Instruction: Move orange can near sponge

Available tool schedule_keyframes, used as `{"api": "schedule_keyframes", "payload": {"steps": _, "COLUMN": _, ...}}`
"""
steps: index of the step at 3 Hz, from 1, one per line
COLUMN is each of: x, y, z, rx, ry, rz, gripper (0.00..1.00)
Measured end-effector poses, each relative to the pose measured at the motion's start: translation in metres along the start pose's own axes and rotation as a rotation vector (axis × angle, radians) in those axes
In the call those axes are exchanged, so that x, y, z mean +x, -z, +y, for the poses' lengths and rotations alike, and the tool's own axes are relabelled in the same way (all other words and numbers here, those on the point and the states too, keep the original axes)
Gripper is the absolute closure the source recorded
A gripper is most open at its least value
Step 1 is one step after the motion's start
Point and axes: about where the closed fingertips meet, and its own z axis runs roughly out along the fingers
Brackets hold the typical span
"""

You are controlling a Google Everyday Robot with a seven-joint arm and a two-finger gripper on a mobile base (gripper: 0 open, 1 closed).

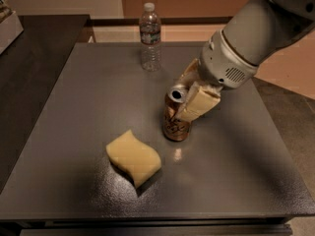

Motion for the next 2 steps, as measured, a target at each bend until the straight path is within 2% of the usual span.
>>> {"api": "schedule_keyframes", "payload": {"steps": 1, "x": -0.0083, "y": -0.0123, "z": 0.0093, "rx": -0.013, "ry": 0.026, "rz": -0.003, "gripper": 0.82}}
{"api": "schedule_keyframes", "payload": {"steps": 2, "x": -0.0119, "y": -0.0189, "z": 0.0137, "rx": -0.023, "ry": 0.031, "rz": -0.012, "gripper": 0.59}}
